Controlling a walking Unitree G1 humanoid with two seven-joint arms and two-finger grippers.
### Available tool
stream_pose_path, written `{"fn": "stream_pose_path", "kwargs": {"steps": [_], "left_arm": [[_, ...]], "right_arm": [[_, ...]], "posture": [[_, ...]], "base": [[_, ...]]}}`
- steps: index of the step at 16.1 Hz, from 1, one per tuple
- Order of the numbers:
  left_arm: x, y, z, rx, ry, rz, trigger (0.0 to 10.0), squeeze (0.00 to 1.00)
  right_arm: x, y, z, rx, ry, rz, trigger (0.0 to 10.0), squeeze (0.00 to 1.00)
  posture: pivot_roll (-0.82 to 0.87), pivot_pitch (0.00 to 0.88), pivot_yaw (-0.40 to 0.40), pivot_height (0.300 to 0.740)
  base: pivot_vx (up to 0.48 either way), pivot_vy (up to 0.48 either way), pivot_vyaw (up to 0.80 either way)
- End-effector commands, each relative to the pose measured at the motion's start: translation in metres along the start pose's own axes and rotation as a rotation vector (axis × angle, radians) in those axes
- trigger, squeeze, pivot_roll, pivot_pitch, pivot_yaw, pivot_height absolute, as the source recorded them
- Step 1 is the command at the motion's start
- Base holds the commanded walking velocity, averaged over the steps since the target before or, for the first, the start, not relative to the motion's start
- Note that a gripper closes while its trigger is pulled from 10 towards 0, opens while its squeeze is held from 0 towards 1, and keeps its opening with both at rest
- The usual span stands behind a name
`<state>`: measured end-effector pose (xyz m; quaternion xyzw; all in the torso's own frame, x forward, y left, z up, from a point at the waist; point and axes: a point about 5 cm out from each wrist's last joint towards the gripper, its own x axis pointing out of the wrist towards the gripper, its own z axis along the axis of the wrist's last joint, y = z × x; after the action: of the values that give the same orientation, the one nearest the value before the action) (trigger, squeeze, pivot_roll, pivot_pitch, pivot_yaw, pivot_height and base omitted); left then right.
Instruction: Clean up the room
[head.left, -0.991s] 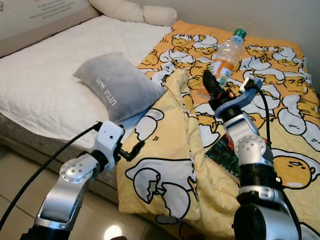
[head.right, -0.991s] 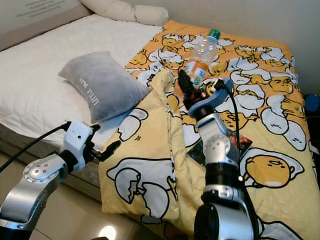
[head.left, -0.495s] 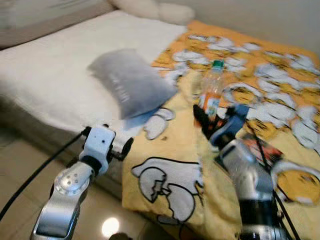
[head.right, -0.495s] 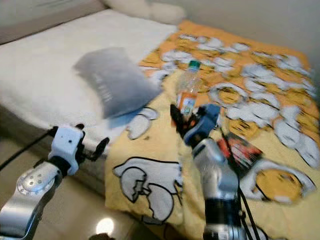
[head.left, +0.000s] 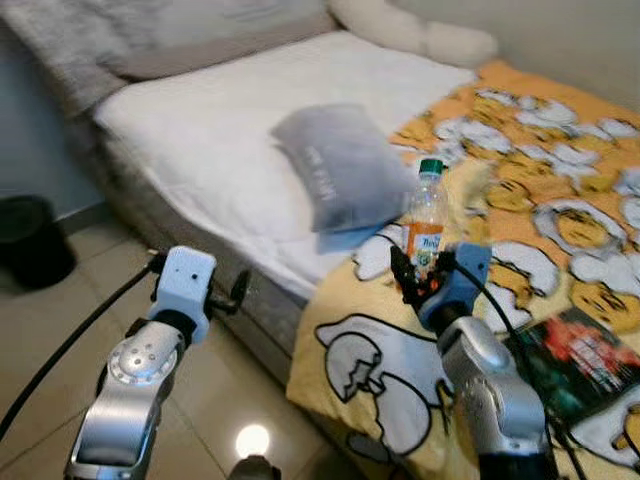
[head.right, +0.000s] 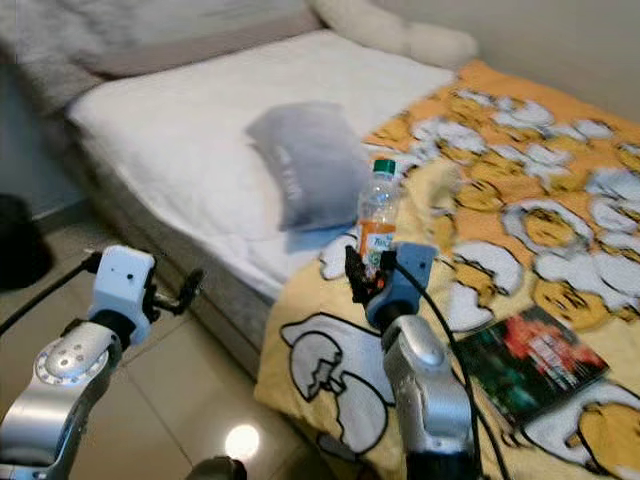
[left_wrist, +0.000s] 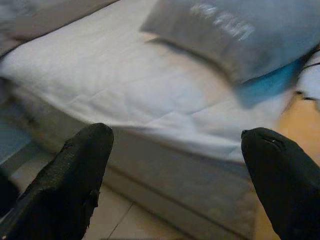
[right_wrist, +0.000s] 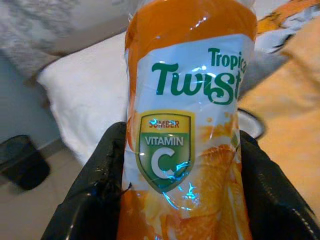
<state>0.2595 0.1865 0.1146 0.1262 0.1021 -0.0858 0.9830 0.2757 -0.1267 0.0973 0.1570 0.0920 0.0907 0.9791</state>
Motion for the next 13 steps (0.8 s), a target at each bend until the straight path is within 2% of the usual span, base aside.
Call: {"fn": "stream_pose_path", "kwargs": {"steps": [1, 2, 4, 6, 8, 9, 10, 11, 12, 13], "left_arm": [[0.002, -0.001, 0.003, 0.000, -0.001, 0.004, 10.0, 0.00], [0.003, -0.006, 0.003, 0.011, 0.007, -0.022, 10.0, 0.00], [0.006, 0.002, 0.008, 0.019, -0.019, -0.004, 10.0, 0.00], [0.010, 0.002, 0.006, 0.020, -0.010, 0.005, 10.0, 0.00], [0.010, -0.005, 0.010, 0.024, -0.028, -0.014, 10.0, 0.00], [0.009, -0.003, 0.017, 0.010, -0.041, -0.027, 10.0, 0.00], [0.011, 0.003, 0.016, 0.008, -0.043, 0.011, 10.0, 0.00], [0.011, 0.004, 0.016, 0.018, -0.046, 0.006, 10.0, 0.00], [0.012, 0.006, 0.017, 0.002, -0.060, 0.008, 10.0, 0.00], [0.012, 0.004, 0.017, -0.012, -0.064, 0.016, 10.0, 0.00]], "right_arm": [[-0.002, -0.005, -0.001, 0.019, 0.010, -0.017, 10.0, 0.00], [-0.001, -0.011, -0.001, 0.034, 0.019, -0.046, 10.0, 0.00], [0.003, -0.003, 0.005, 0.086, 0.015, -0.039, 10.0, 0.00], [0.004, 0.002, -0.003, 0.030, 0.046, -0.005, 10.0, 0.00], [0.010, -0.006, -0.007, 0.041, 0.054, -0.039, 10.0, 0.00], [0.010, -0.003, -0.001, 0.088, 0.040, -0.061, 10.0, 0.00], [0.012, 0.008, -0.005, 0.063, 0.072, 0.001, 10.0, 0.00], [0.011, 0.007, -0.004, 0.035, 0.075, 0.001, 10.0, 0.00], [0.009, 0.000, -0.002, 0.049, 0.063, -0.018, 10.0, 0.00], [0.009, -0.006, 0.000, 0.024, 0.074, -0.010, 10.0, 0.00]], "posture": [[0.07, 0.000, -0.013, 0.740], [0.08, 0.000, -0.031, 0.740], [0.06, 0.000, -0.025, 0.740], [0.08, 0.000, 0.001, 0.740], [0.09, 0.000, -0.004, 0.740], [0.09, 0.000, -0.004, 0.740], [0.09, 0.000, -0.008, 0.740], [0.08, 0.000, -0.011, 0.740], [0.07, 0.000, -0.005, 0.740], [0.08, 0.000, 0.004, 0.740]], "base": [[0.000, 0.000, 0.80], [0.000, 0.000, 0.80], [0.000, 0.000, 0.80], [0.000, 0.000, 0.80], [0.000, 0.000, 0.80], [0.000, 0.000, 0.80], [0.000, 0.000, 0.80], [0.000, 0.000, 0.80], [0.000, 0.000, 0.80], [0.000, 0.000, 0.80]]}}
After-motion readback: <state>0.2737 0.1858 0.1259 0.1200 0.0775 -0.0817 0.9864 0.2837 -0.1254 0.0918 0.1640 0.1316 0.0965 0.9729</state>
